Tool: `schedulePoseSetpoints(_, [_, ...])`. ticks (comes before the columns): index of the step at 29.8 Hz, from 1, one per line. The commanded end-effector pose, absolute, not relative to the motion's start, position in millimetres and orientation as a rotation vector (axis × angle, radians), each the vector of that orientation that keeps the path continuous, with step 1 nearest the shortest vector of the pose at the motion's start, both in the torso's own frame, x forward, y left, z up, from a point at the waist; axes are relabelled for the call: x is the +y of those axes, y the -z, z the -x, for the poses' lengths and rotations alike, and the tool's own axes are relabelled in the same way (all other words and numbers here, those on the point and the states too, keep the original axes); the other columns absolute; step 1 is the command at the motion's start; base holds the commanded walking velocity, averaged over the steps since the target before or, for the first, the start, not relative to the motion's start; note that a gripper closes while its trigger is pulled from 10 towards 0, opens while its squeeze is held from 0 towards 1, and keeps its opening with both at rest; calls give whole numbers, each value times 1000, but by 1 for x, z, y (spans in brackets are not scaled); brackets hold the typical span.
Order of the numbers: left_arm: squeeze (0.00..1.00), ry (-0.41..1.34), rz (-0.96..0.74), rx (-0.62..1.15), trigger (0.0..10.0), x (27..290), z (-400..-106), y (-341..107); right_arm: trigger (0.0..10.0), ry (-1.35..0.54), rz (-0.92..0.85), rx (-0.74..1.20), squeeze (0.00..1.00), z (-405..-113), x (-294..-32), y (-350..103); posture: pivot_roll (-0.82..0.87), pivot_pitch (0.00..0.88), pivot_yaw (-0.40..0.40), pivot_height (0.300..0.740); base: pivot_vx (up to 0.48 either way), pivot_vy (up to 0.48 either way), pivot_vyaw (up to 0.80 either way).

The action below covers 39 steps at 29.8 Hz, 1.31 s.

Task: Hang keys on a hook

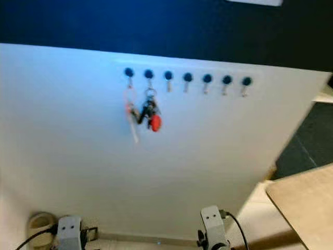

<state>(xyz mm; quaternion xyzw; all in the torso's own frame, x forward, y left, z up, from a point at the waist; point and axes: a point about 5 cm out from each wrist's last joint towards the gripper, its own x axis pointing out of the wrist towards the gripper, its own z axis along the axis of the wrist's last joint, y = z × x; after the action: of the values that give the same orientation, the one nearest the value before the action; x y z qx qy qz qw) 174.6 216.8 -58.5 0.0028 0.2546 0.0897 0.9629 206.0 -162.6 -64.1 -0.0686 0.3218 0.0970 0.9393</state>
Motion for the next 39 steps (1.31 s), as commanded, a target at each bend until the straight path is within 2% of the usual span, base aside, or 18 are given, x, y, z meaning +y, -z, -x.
schedulePoseSetpoints(1, [0, -155, -9, 524, 10000, 214, -175, 59, 10000, -179, 111, 661, 0, -204, -164, 65, 86, 20, -70, 740, 0, 0, 0])
schedulePoseSetpoints(15, [0, -73, 4, 520, 10000, 205, -179, 59, 10000, -74, 61, 673, 0, -202, -174, 66, 80, 25, -68, 740, 0, 0, 0])
schedulePoseSetpoints(39, [0, -71, -3, 563, 10000, 208, -177, 62, 10000, -53, 51, 676, 0, -202, -176, 66, 80, 27, -62, 740, -298, 0, 0])
